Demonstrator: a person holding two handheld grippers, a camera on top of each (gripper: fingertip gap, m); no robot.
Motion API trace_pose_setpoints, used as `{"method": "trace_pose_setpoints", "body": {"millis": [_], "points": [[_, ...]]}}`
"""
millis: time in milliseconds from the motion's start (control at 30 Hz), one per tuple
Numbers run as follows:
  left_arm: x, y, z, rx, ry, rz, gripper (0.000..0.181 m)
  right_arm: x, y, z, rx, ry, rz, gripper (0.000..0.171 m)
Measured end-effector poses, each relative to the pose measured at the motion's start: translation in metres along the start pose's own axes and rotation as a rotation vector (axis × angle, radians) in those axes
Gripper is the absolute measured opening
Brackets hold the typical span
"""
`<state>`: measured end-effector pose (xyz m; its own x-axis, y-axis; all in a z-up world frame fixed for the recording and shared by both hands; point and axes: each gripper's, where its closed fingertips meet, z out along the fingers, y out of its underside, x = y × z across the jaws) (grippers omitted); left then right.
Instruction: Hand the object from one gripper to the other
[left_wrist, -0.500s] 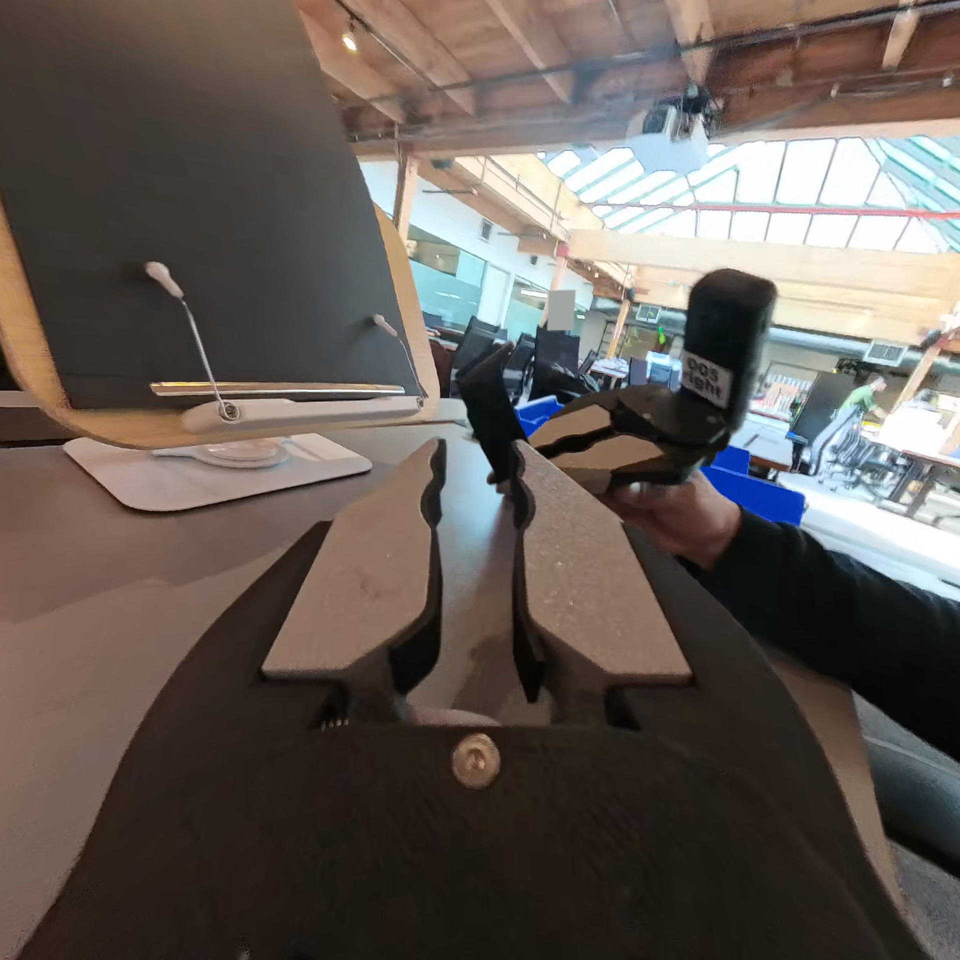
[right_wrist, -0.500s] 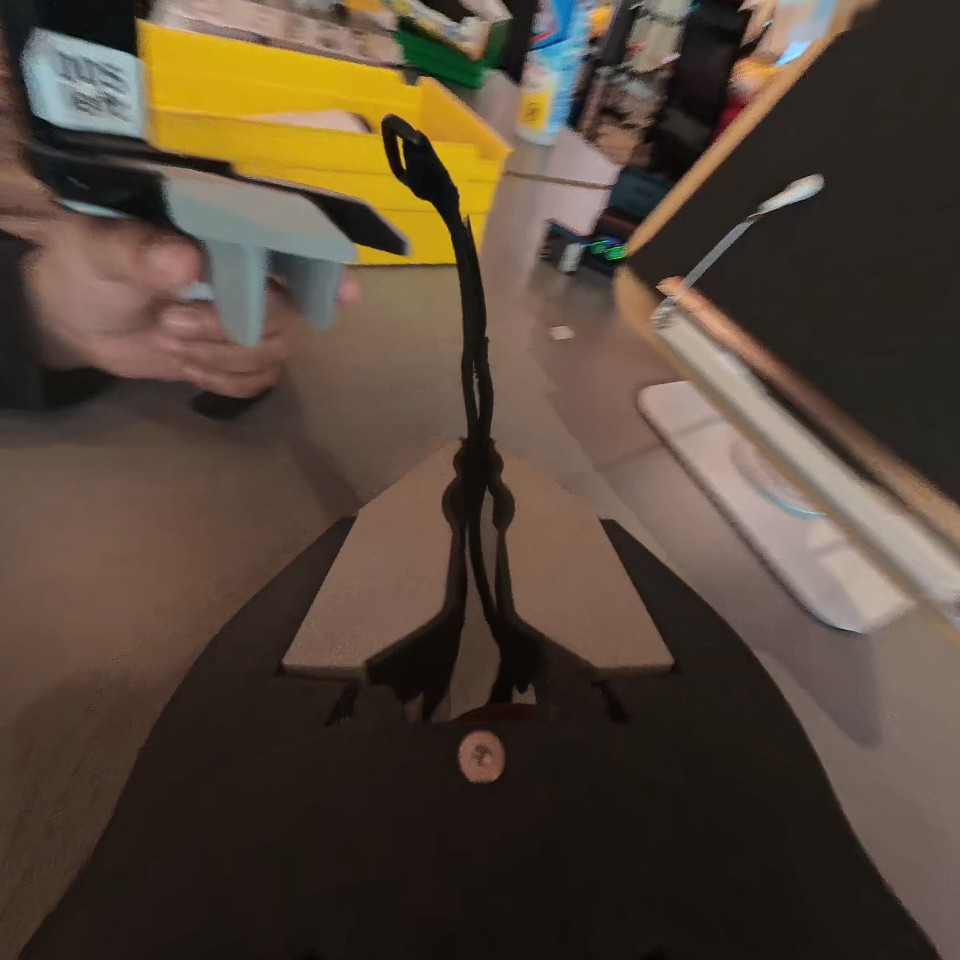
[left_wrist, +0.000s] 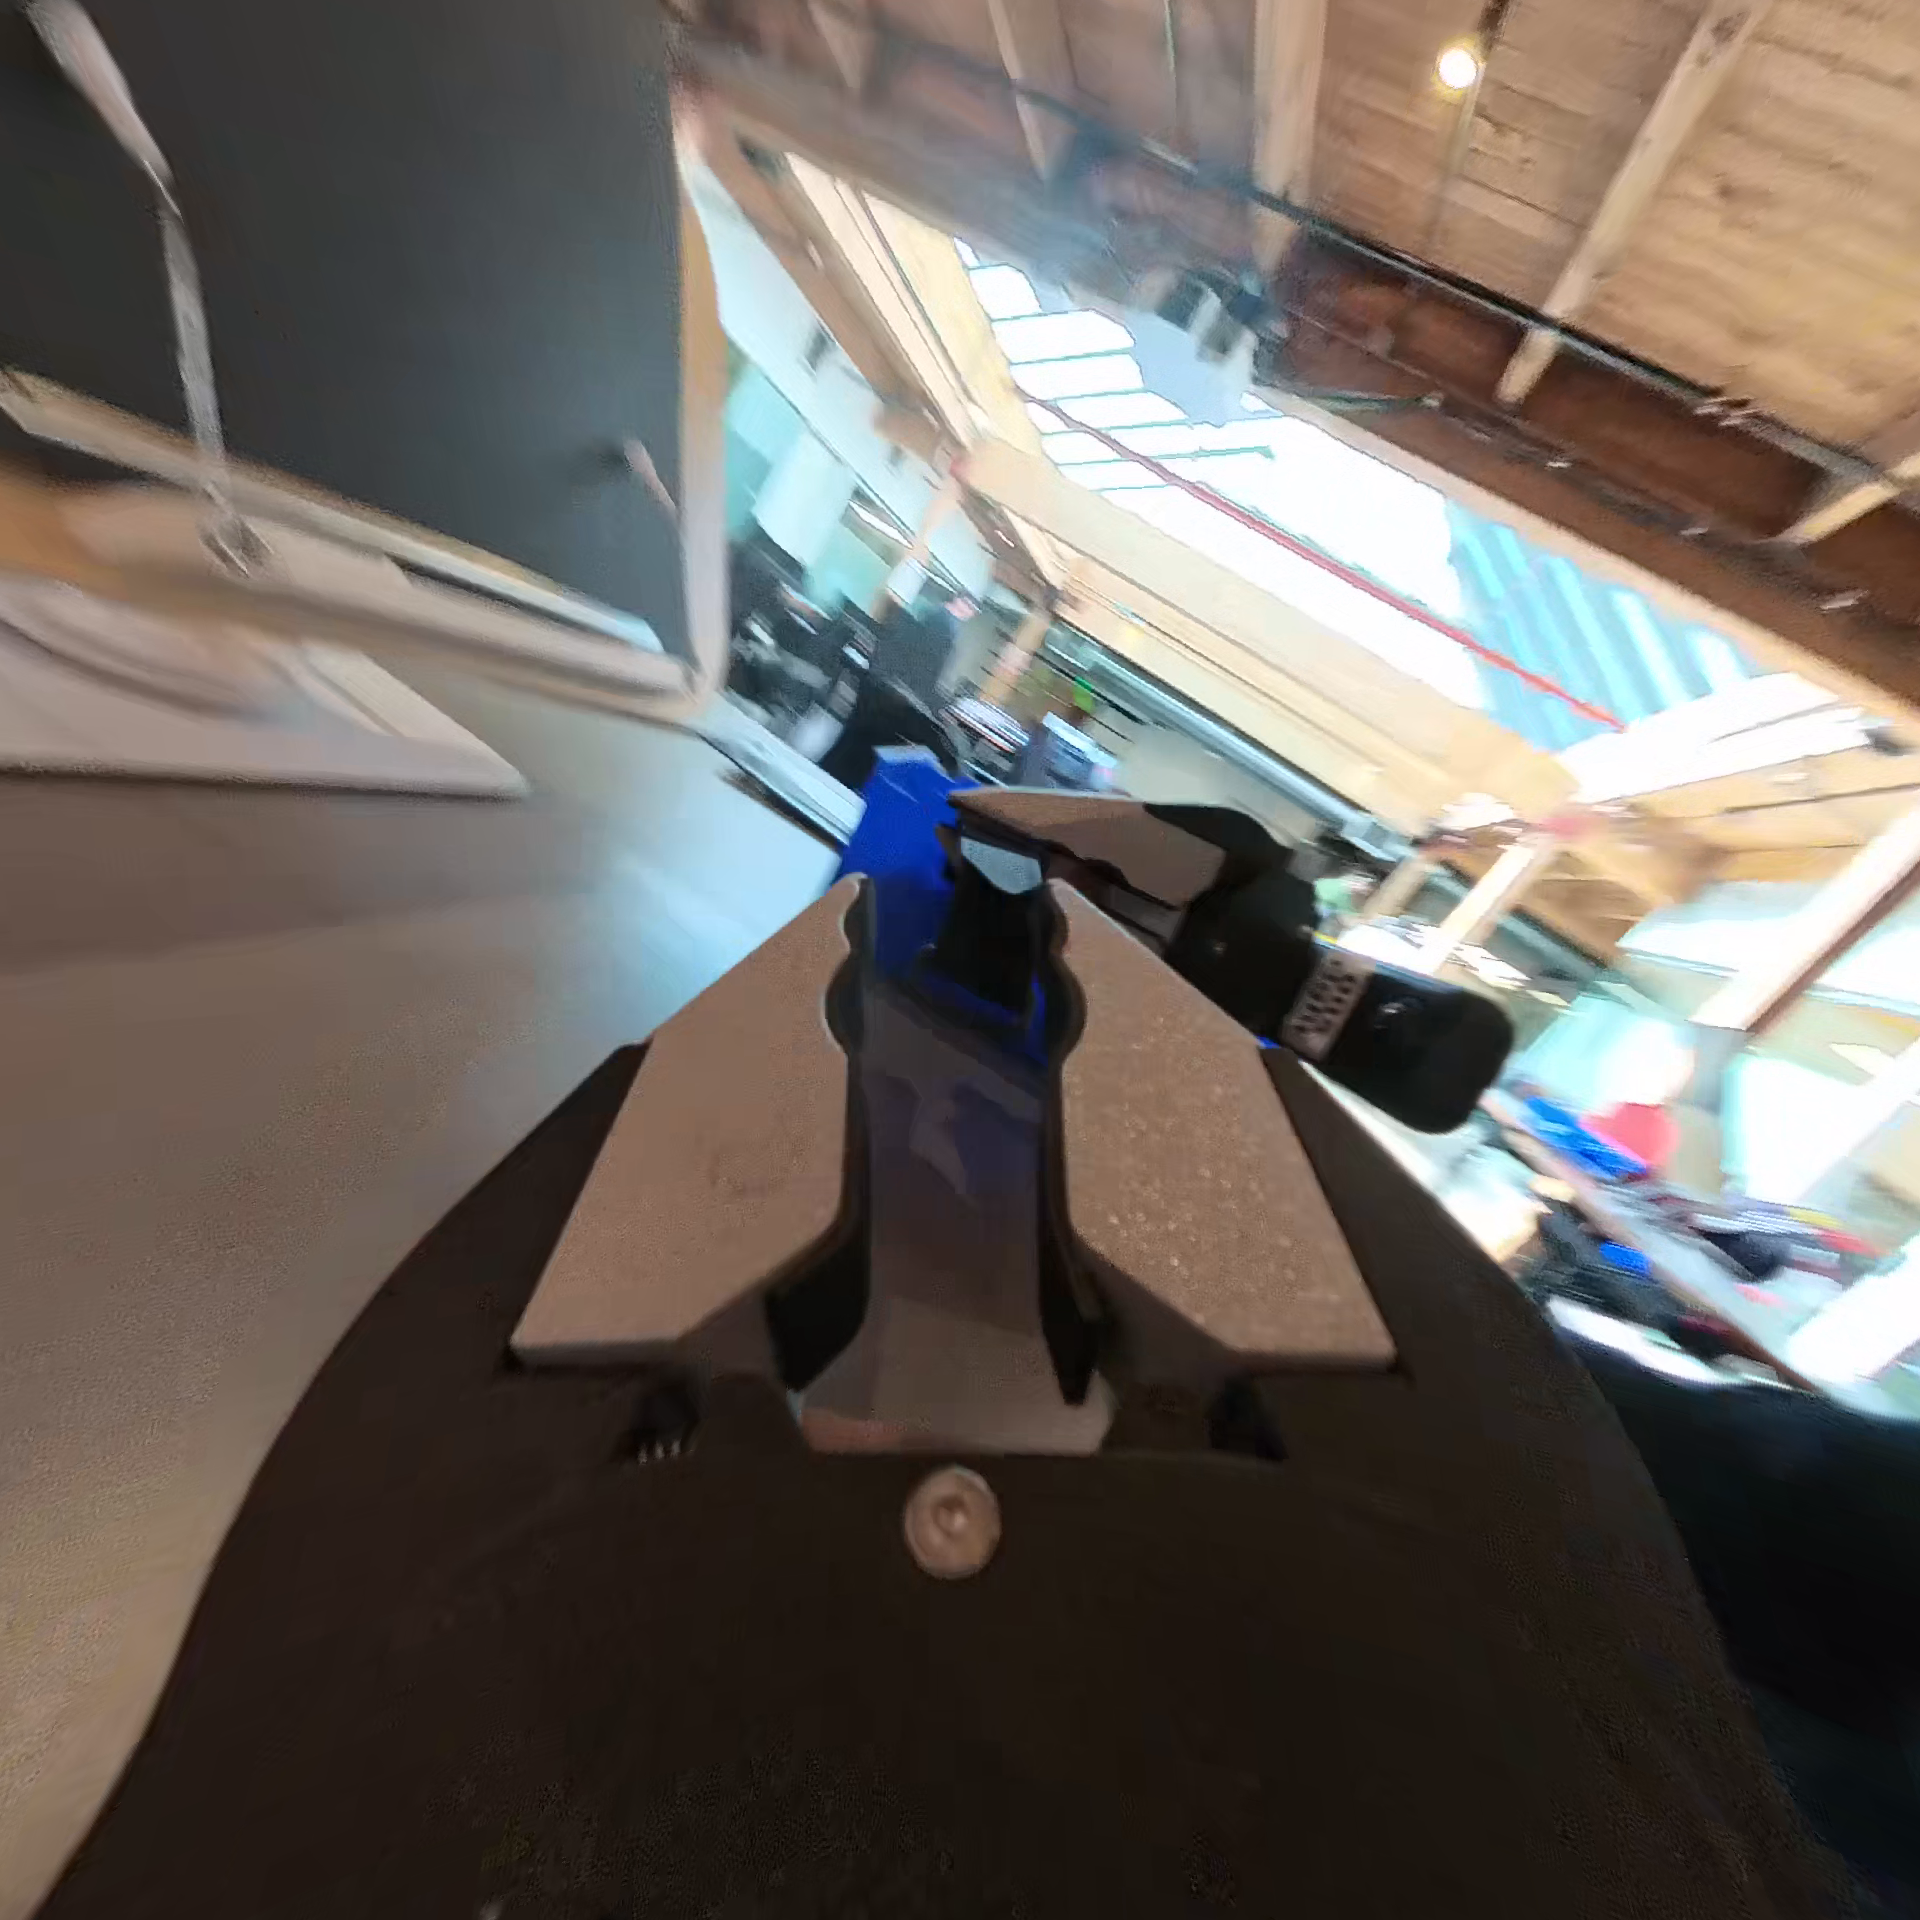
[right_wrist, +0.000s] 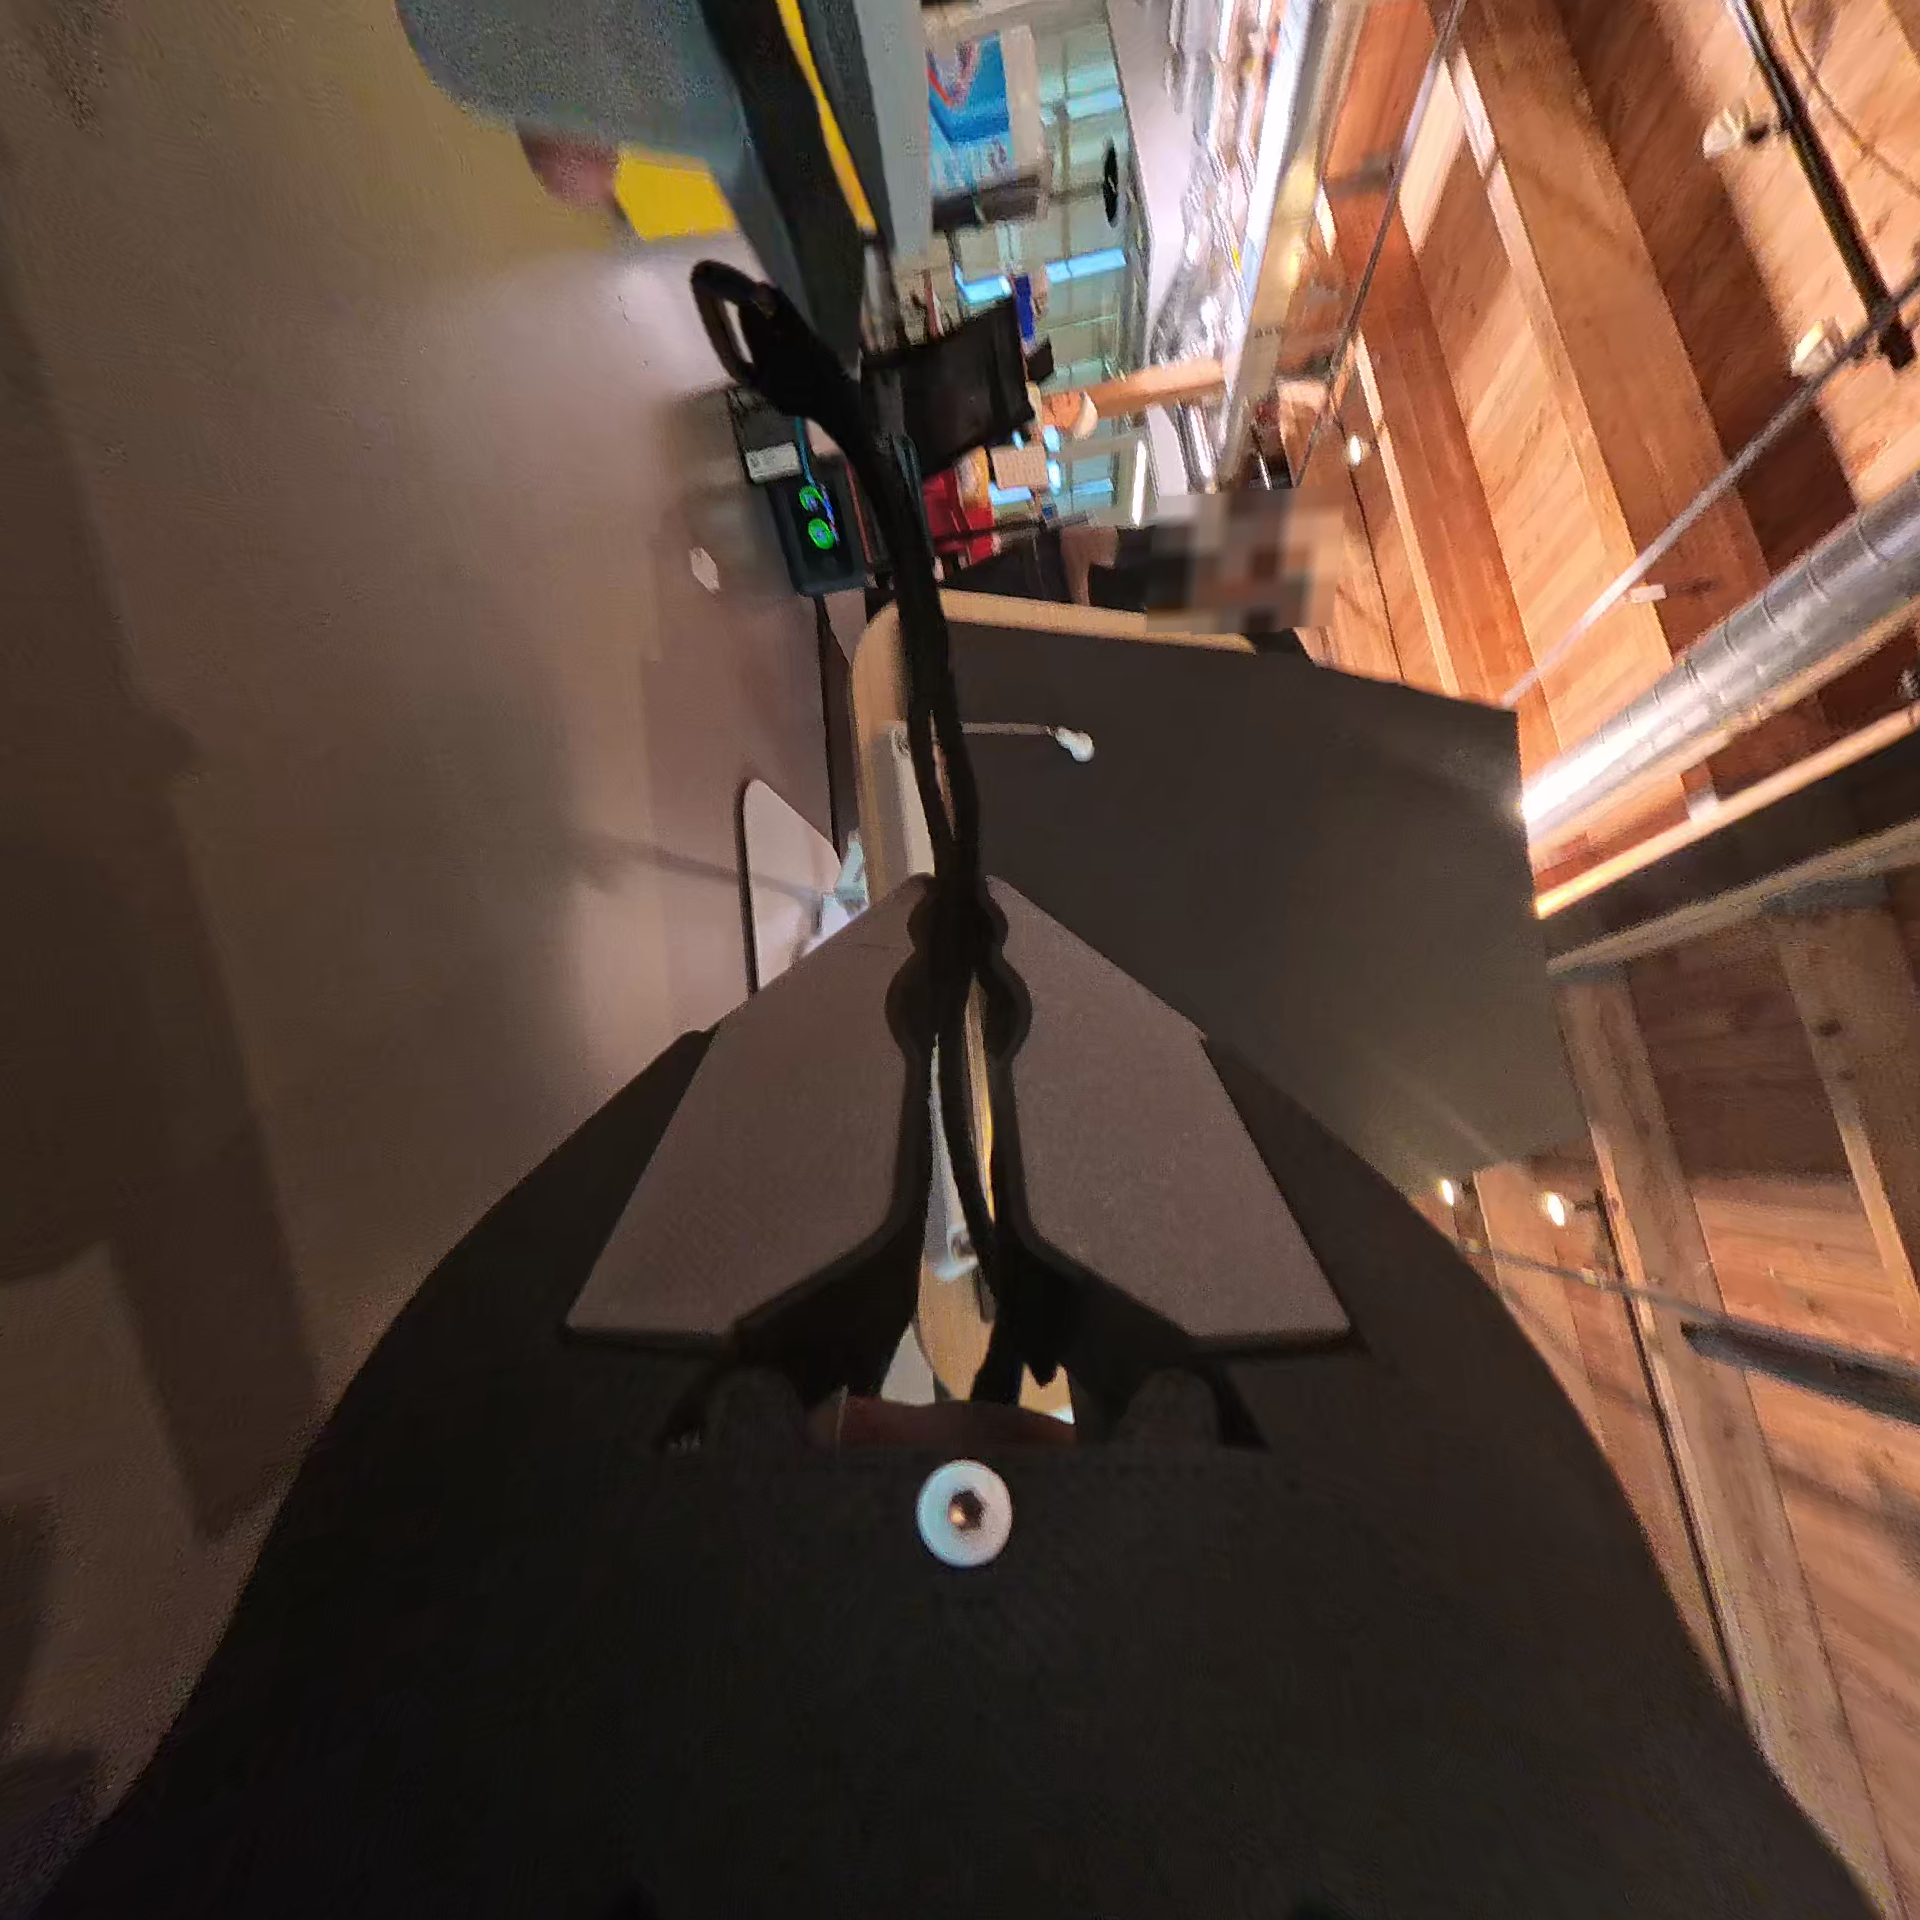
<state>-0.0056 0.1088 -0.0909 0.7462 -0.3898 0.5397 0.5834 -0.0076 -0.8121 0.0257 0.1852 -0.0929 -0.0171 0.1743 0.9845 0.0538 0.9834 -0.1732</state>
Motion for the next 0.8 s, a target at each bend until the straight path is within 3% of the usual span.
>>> {"method": "trace_pose_setpoints", "body": {"millis": [100,267,433,467,533,567,667,700,800], "points": [[0.005,0.009,0.003,-0.052,0.098,-0.159,0.038,-0.018,-0.016,-0.002,0.052,-0.094,-0.064,0.001],[0.014,0.02,0.0,-0.139,0.212,-0.343,0.033,-0.016,-0.044,-0.007,0.135,-0.087,-0.076,0.001],[0.035,0.043,0.004,-0.281,0.288,-0.302,0.028,-0.031,-0.058,-0.002,0.152,-0.124,-0.115,0.002],[0.041,0.048,0.003,-0.314,0.309,-0.277,0.015,-0.031,-0.059,-0.001,0.151,-0.112,-0.118,0.002],[0.049,0.058,0.004,-0.363,0.317,-0.189,0.006,-0.029,-0.064,-0.001,0.171,-0.106,-0.076,0.003],[0.049,0.061,0.005,-0.369,0.296,-0.137,0.003,-0.028,-0.064,-0.001,0.176,-0.114,-0.025,0.009],[0.045,0.053,0.008,-0.307,0.215,0.022,0.002,-0.028,-0.06,-0.001,0.207,-0.19,0.239,0.076],[0.043,0.048,0.007,-0.28,0.191,0.071,0.002,-0.029,-0.058,-0.003,0.216,-0.23,0.325,0.08],[0.03,0.035,0.008,-0.208,0.04,0.315,0.002,-0.02,-0.056,-0.008,0.267,-0.284,0.549,0.07]]}}
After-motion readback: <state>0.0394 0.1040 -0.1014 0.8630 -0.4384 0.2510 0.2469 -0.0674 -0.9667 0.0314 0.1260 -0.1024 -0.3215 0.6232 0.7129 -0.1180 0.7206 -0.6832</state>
